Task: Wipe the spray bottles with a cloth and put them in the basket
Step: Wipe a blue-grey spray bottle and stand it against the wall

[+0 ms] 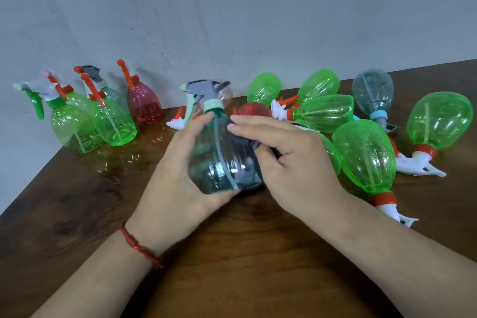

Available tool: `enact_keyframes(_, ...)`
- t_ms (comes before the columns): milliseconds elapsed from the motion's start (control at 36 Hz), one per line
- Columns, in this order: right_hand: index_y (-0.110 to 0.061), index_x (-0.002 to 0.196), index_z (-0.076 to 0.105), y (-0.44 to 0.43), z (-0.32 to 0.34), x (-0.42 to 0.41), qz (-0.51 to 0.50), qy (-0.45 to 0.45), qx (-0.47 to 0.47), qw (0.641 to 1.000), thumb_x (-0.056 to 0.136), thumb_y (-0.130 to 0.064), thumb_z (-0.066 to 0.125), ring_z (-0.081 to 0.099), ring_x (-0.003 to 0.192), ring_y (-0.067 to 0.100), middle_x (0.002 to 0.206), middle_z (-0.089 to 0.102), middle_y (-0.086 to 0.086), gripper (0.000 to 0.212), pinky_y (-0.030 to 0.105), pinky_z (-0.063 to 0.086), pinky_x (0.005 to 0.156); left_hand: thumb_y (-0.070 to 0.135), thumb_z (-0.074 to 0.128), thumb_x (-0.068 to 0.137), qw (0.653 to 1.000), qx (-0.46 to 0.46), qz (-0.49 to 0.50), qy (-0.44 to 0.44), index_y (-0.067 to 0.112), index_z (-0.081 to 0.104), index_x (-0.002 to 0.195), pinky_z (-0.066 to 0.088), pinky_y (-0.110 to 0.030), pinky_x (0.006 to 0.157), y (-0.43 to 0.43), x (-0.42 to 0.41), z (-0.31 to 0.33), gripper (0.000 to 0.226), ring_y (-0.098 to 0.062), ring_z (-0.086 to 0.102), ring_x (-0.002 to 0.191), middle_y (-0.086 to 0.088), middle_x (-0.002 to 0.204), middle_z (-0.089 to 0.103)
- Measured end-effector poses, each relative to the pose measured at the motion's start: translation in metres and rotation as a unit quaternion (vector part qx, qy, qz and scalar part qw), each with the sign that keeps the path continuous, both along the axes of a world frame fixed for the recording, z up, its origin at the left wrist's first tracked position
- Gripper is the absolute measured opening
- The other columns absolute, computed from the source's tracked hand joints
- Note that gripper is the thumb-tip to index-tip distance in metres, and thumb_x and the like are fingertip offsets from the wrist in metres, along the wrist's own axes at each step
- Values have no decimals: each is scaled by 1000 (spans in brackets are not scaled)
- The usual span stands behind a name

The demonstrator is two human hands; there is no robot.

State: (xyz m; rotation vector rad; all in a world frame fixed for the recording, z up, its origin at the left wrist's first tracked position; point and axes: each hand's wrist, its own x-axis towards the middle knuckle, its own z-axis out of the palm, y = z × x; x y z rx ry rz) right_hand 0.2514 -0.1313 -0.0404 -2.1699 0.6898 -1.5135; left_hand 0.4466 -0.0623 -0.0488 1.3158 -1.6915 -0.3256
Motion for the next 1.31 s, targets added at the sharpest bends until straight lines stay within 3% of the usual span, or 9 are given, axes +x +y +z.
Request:
enact_keyframes(250, -16, 118, 81, -9, 2, -1, 54, -76, 177, 980, 99, 12, 54, 67, 118, -3, 120, 77, -13, 43, 21, 50, 108, 24, 98, 73, 997, 21, -58, -36, 32, 25, 168, 47, -50, 118, 4, -2, 1, 120, -22, 48, 150, 9, 167, 38)
enact_keyframes(333, -17, 120, 80, -9, 3, -2, 58, -95, 192, 975, 101, 11, 54, 68, 118, -2, 119, 77, -13, 42, 21, 51, 107, 20, 100, 68, 998, 21, -59, 12, 30, 30, 166, 47, -35, 119, 7, -7, 6, 121, -12, 48, 149, 14, 165, 42)
enact_keyframes(417, -16, 122, 79, -8, 4, -2, 58, -97, 182, 977, 100, 11, 54, 68, 119, 1, 120, 77, -12, 43, 27, 52, 109, 11, 98, 66, 996, 22, -72, 38, 25, 38, 160, 47, -22, 114, 9, -8, 9, 112, -9, 51, 146, 14, 157, 51)
enact_keyframes(583, -16, 122, 79, -6, 5, -3, 43, -68, 137, 987, 97, 14, 53, 64, 124, -1, 125, 75, -13, 46, 25, 49, 111, 1, 96, 68, 993, 30, -100, 47, 23, 37, 159, 49, -25, 113, 9, -10, 9, 110, -17, 55, 143, 10, 152, 55)
enact_keyframes(750, -14, 123, 79, -2, 4, -2, 16, -12, 34, 999, 93, 17, 55, 62, 127, -2, 131, 72, -8, 49, 14, 45, 109, 10, 99, 72, 997, 4, -62, -43, 22, 37, 162, 46, -52, 118, 3, 1, 6, 109, -29, 51, 147, -3, 160, 48)
enact_keyframes(861, -15, 123, 79, 0, 3, -2, 7, 9, 4, 1000, 92, 15, 57, 62, 127, -2, 133, 72, -7, 49, 16, 46, 109, 23, 101, 71, 999, -5, -35, -2, 25, 39, 160, 49, -49, 116, 4, -4, 2, 108, -23, 56, 142, 3, 156, 52)
enact_keyframes(944, -14, 123, 79, 3, 2, -3, 28, 32, -18, 999, 88, 17, 56, 63, 127, 0, 134, 71, -7, 52, 20, 48, 109, 16, 103, 66, 998, -4, 15, 57, 31, 42, 157, 54, -44, 111, 3, -7, 5, 110, -13, 62, 135, 14, 146, 60)
enact_keyframes(1139, -13, 126, 77, 9, 1, 1, 68, 64, -50, 994, 90, 11, 53, 63, 131, 8, 138, 69, -4, 49, 33, 53, 109, 36, 101, 53, 982, 20, 76, 170, 37, 50, 151, 56, -49, 106, -2, 4, 11, 110, -17, 71, 122, 4, 139, 68)
enact_keyframes(1306, -14, 129, 76, 10, 1, 0, 59, 62, -44, 995, 91, 8, 50, 60, 133, 5, 140, 68, -6, 51, 29, 48, 113, 24, 99, 61, 988, 12, 64, 140, 33, 47, 154, 56, -43, 108, 0, -3, 11, 107, -13, 69, 125, 7, 141, 67)
